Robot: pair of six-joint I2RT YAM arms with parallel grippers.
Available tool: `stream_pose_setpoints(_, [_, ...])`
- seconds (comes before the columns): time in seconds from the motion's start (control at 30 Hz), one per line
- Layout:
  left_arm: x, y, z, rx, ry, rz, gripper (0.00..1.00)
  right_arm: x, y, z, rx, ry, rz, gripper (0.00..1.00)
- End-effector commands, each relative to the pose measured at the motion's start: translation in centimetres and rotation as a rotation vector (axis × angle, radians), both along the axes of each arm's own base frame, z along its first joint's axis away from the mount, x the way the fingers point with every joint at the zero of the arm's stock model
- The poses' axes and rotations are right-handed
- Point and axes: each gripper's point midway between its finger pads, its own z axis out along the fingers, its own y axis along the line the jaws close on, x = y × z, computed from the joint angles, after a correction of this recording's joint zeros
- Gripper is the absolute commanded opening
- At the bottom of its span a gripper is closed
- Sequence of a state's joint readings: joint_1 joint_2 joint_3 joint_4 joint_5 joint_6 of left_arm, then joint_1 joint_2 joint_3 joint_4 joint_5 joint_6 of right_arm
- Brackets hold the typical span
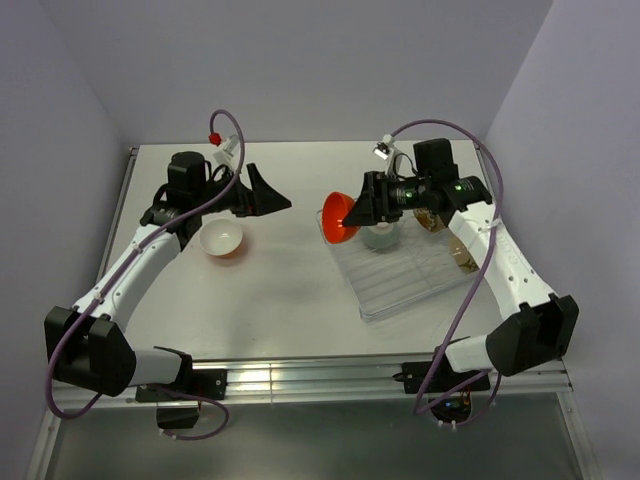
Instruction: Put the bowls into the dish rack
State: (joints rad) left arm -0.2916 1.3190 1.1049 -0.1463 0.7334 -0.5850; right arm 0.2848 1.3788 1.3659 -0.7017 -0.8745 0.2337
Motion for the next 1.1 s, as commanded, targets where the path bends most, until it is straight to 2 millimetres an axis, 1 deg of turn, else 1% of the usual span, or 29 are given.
stream_pose_setpoints(0.0, [0.0, 0.1, 3.1, 0.014, -0.113, -0.011, 0.99, -1.9, -3.1, -1.6, -0.161, -0.102, 0.008, 0.00])
stream_pose_setpoints(0.03, [0.4, 0.1, 3.4, 0.025, -0.115, -0.006, 1.00, -1.7, -4.1, -1.9, -0.216, -0.116, -0.029, 0.00])
stream_pose_setpoints(0.1, [0.7, 0.5, 2.8, 0.067, -0.101, 0.010, 0.99, -2.1, -5.3, -3.0, -0.299, -0.135, -0.017, 0.00])
stream_pose_setpoints(0.13, [1.0, 0.5, 3.1, 0.075, -0.107, 0.015, 0.99, -1.8, -6.2, -3.5, -0.352, -0.140, -0.043, 0.00])
stream_pose_setpoints(0.17, [1.2, 0.8, 3.1, 0.089, -0.117, 0.023, 1.00, -2.0, -6.9, -4.0, -0.394, -0.136, -0.041, 0.00])
stream_pose_setpoints(0.2, [1.2, 0.9, 3.1, 0.097, -0.119, 0.026, 0.99, -2.0, -7.4, -4.3, -0.425, -0.138, -0.046, 0.00])
stream_pose_setpoints(0.23, [1.0, 1.0, 3.3, 0.100, -0.130, 0.029, 1.00, -1.7, -8.3, -4.9, -0.480, -0.139, -0.067, 0.00])
stream_pose_setpoints(0.3, [0.9, 1.3, 3.1, 0.111, -0.143, 0.042, 0.99, -1.8, -9.2, -5.5, -0.538, -0.137, -0.077, 0.00])
stream_pose_setpoints(0.33, [0.7, 1.5, 3.3, 0.114, -0.156, 0.050, 0.99, -1.7, -9.8, -5.9, -0.572, -0.136, -0.087, 0.00])
stream_pose_setpoints(0.37, [0.7, 1.7, 3.2, 0.124, -0.160, 0.055, 1.00, -1.5, -10.8, -6.5, -0.626, -0.126, -0.108, 0.00])
stream_pose_setpoints(0.43, [0.6, 1.9, 2.8, 0.140, -0.155, 0.067, 1.00, -1.5, -11.7, -7.1, -0.681, -0.115, -0.121, 0.00])
stream_pose_setpoints(0.47, [0.7, 2.0, 2.6, 0.147, -0.156, 0.069, 1.00, -1.5, -12.5, -7.6, -0.725, -0.105, -0.133, 0.00])
stream_pose_setpoints(0.53, [0.7, 2.1, 2.7, 0.151, -0.157, 0.070, 0.99, -1.5, -13.1, -8.3, -0.758, -0.094, -0.144, 0.00])
stream_pose_setpoints(0.6, [0.8, 2.1, 2.8, 0.152, -0.159, 0.070, 1.00, -1.7, -13.9, -9.3, -0.813, -0.072, -0.149, 0.00])
stream_pose_setpoints(0.67, [0.9, 2.0, 2.7, 0.155, -0.151, 0.072, 0.99, -1.9, -14.3, -10.2, -0.849, -0.059, -0.148, 0.00])
stream_pose_setpoints(0.83, [1.0, 2.1, 2.7, 0.155, -0.153, 0.074, 1.00, -1.8, -15.5, -11.3, -0.943, -0.080, -0.172, 0.00])
stream_pose_setpoints(0.87, [0.9, 2.1, 2.7, 0.156, -0.154, 0.077, 0.99, -2.1, -15.4, -11.6, -0.948, -0.075, -0.160, 0.00])
stream_pose_setpoints(0.97, [0.9, 2.1, 2.5, 0.154, -0.144, 0.080, 1.00, -2.2, -16.0, -12.3, -1.008, -0.060, -0.162, 0.00])
stream_pose_setpoints(1.07, [1.0, 2.2, 2.6, 0.150, -0.139, 0.089, 0.99, -2.5, -16.0, -12.8, -1.037, -0.043, -0.150, 0.00])
